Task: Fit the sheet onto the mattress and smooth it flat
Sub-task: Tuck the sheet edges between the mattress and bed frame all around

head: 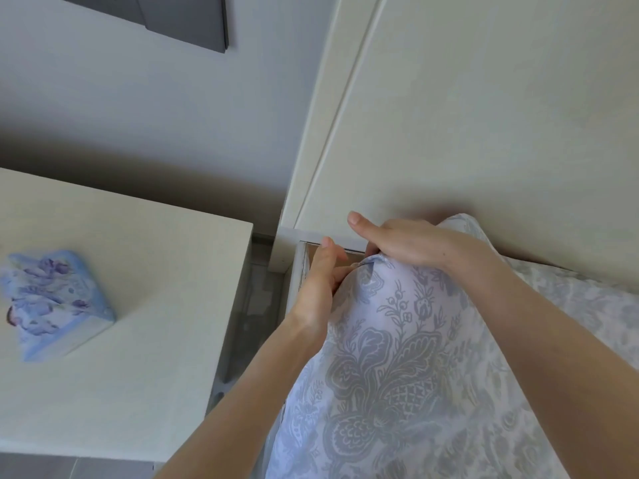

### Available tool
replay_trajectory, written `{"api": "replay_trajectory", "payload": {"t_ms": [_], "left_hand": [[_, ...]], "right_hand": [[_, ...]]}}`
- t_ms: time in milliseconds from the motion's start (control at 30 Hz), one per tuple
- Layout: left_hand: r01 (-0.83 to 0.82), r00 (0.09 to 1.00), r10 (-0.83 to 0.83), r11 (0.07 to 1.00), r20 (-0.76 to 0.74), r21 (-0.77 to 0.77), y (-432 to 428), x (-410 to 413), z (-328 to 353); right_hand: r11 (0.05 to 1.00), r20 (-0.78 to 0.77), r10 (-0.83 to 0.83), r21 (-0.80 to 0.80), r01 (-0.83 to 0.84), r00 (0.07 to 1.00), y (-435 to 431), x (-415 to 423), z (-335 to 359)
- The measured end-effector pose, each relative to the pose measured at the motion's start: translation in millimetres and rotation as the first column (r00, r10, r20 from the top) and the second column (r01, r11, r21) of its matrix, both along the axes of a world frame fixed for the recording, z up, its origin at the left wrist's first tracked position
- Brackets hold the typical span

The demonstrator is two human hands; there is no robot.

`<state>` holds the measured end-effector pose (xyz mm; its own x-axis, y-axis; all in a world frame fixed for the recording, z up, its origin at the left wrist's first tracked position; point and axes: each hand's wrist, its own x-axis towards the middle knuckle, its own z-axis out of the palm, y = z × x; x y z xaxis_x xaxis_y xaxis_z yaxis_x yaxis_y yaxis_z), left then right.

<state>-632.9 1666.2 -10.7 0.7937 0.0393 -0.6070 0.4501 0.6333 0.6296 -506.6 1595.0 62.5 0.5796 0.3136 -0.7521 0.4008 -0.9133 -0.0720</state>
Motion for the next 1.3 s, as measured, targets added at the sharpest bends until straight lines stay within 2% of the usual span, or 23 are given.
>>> {"api": "replay_trajectory", "payload": {"t_ms": [67,133,200,233,300,333,367,500,600,700,833,900,967,1000,1033,1067,1100,1133,1233,1300], "left_hand": [[-0.007,1.0,0.007,0.999,0.012,0.05,-1,3,0],[0.038,0.999,-0.04,0.993,0.018,0.113,-1,9,-1],[0.085,0.996,-0.082,0.982,-0.022,0.168,1,17,-5],[0.102,0.994,-0.094,0.978,-0.053,0.183,2,21,-6],[0.129,0.987,-0.11,0.977,-0.12,0.168,5,27,-6],[0.136,0.984,-0.116,0.979,-0.137,0.154,6,30,-5],[0.145,0.981,-0.124,0.979,-0.146,0.145,7,32,-5],[0.173,0.971,-0.153,0.98,-0.184,0.099,12,37,-6],[0.19,0.966,-0.174,0.979,-0.19,0.07,15,40,-11],[0.237,0.952,-0.224,0.971,-0.21,0.041,23,44,-22],[0.251,0.935,-0.254,0.967,-0.246,-0.044,38,51,-49],[0.234,0.932,-0.249,0.968,-0.262,-0.089,43,54,-61],[0.218,0.933,-0.242,0.969,-0.266,-0.117,47,56,-71],[0.214,0.934,-0.241,0.968,-0.264,-0.128,49,57,-75],[0.214,0.933,-0.242,0.968,-0.267,-0.132,50,58,-80],[0.215,0.931,-0.243,0.968,-0.27,-0.132,51,59,-83],[0.215,0.931,-0.245,0.967,-0.272,-0.134,52,59,-86],[0.214,0.931,-0.245,0.967,-0.27,-0.141,53,59,-90],[0.195,0.933,-0.236,0.966,-0.271,-0.171,55,58,-99],[0.173,0.929,-0.221,0.968,-0.295,-0.18,57,58,-109]], "right_hand": [[0.995,-0.041,-0.091,0.032,0.092,0.995,3,7,-5],[0.973,-0.053,-0.166,0.155,0.173,0.985,2,10,-9],[0.905,0.098,-0.269,0.367,0.217,0.958,-6,5,-8],[0.867,0.258,-0.338,0.459,0.193,0.905,-15,2,-6],[0.817,0.544,-0.457,0.57,0.09,0.704,-42,-11,4],[0.785,0.581,-0.513,0.615,0.072,0.632,-58,-19,7],[0.753,0.549,-0.558,0.65,0.101,0.622,-70,-27,10],[0.718,0.165,-0.564,0.582,0.382,0.809,-84,-28,-9],[0.719,-0.008,-0.529,0.526,0.454,0.848,-70,-4,-20],[0.737,-0.081,-0.495,0.487,0.468,0.865,-61,18,-34],[0.848,-0.058,-0.35,0.405,0.343,0.935,-44,25,-61],[0.872,-0.047,-0.316,0.38,0.309,0.948,-38,26,-78],[0.868,0.05,-0.345,0.396,0.298,0.937,-35,22,-92],[0.861,0.192,-0.358,0.447,0.243,0.914,-35,16,-96],[0.853,0.406,-0.374,0.504,0.137,0.834,-37,8,-97],[0.838,0.592,-0.399,0.546,0.016,0.701,-38,-2,-94],[0.815,0.683,-0.426,0.574,-0.076,0.593,-39,-12,-92],[0.79,0.694,-0.424,0.598,-0.137,0.581,-40,-20,-93],[0.763,0.565,-0.281,0.622,-0.176,0.776,-36,-23,-114],[0.772,0.533,-0.256,0.615,-0.161,0.806,-27,-16,-130]]}}
